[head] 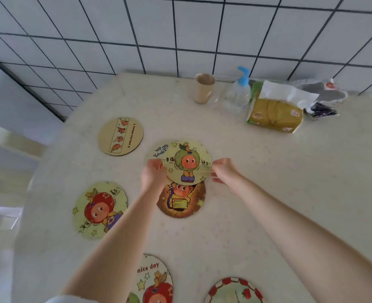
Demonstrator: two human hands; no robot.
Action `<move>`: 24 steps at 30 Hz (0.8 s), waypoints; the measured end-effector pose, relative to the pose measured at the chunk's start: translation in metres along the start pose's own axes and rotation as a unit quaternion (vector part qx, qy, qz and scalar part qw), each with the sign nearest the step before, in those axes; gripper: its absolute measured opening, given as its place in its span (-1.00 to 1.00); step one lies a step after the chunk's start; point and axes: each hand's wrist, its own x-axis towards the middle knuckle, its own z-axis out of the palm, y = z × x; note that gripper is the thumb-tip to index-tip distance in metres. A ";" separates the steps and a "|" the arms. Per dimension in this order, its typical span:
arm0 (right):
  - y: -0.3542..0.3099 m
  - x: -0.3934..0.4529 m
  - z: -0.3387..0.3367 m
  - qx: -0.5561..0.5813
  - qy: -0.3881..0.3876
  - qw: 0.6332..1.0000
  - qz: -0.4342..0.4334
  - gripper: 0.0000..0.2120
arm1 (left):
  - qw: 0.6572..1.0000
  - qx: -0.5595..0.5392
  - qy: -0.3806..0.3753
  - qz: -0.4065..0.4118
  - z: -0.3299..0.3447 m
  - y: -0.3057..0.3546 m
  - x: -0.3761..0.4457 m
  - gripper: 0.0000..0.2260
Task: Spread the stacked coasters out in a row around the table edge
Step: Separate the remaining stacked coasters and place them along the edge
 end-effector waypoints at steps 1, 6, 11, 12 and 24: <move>-0.004 0.008 0.003 -0.003 0.005 1.000 0.003 -0.74 | 1.000 0.005 0.001 0.005 0.002 0.004 0.006 -0.61; -0.012 0.030 0.009 -0.024 0.033 0.999 0.025 -0.77 | 1.000 0.000 -0.019 0.010 0.014 0.018 0.019 -0.75; -0.011 0.036 0.007 0.019 0.014 0.999 0.036 -0.88 | 0.996 -0.079 0.000 -0.044 0.019 0.027 0.025 -0.83; -0.011 0.035 0.006 0.029 0.001 0.999 0.030 -0.87 | 0.994 -0.095 -0.004 -0.052 0.019 0.029 0.026 -0.74; -0.015 -0.005 0.018 0.038 -0.075 0.996 -0.029 -0.79 | 0.987 -0.130 -0.015 -0.088 -0.004 0.004 0.004 -0.92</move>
